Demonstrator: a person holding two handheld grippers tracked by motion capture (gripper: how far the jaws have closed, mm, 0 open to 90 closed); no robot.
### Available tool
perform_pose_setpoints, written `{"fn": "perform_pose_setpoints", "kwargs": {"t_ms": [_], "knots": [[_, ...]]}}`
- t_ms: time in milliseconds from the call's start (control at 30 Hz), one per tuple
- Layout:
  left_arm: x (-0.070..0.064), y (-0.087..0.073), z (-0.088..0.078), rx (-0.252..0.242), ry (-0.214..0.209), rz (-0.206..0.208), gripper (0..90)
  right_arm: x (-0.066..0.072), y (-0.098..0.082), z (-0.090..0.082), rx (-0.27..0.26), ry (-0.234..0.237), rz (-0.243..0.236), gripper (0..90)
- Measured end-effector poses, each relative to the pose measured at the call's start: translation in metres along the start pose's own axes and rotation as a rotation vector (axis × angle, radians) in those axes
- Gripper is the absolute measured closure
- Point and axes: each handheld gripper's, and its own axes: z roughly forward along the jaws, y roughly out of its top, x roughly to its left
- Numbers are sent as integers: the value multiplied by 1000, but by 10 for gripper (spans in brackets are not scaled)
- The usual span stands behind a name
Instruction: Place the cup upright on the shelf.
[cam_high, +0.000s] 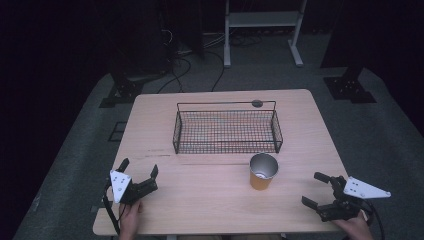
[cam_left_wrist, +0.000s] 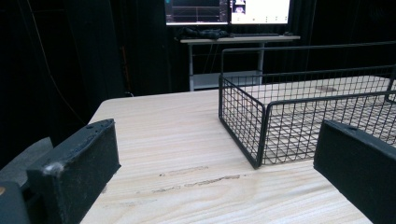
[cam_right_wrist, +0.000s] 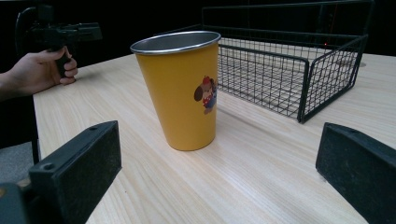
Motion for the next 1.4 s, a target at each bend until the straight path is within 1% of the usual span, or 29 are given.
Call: {"fn": "perform_pose_setpoints", "kwargs": {"t_ms": [200, 300, 367, 400, 567, 667, 767, 800, 833, 933, 967, 1033, 1067, 1300, 1400], "knots": [[0, 0, -1, -3, -5, 1, 0, 1, 0, 2, 12, -2, -2, 0], [0, 0, -1, -6, -6, -1, 0, 4, 2, 6, 6, 2, -2, 0], [0, 0, -1, -7, -7, -4, 0, 6, 4, 9, 12, 10, -8, 0], [0, 0, -1, -7, -8, -5, 0, 10, 5, 13, 26, 15, -21, 0], [0, 0, -1, -5, -6, 0, 0, 13, 6, 21, 31, 31, -28, 0], [0, 0, -1, -5, -5, -1, 0, 16, 8, 26, 49, 37, -38, 0], [0, 0, -1, -5, -5, -1, 0, 17, 9, 31, 46, 47, -33, 0], [0, 0, -1, -5, -5, -1, 0, 17, 9, 31, 46, 47, -33, 0], [0, 0, -1, -6, -5, -1, 0, 18, 11, 33, 52, 58, -26, 0], [0, 0, -1, -6, -4, -2, 0, 19, 12, 34, 52, 59, -25, 0], [0, 0, -1, -6, -4, -2, 0, 19, 14, 36, 64, 57, -32, 0], [0, 0, -1, -7, -4, -2, 0, 19, 14, 37, 65, 58, -33, 0], [0, 0, -1, -7, -3, -3, 0, 19, 15, 39, 74, 59, -35, 0], [0, 0, -1, -7, -4, -2, 0, 19, 20, 43, 82, 63, -36, 0], [0, 0, -1, -8, -5, -2, 0, 21, 23, 48, 90, 64, -49, 0]]}}
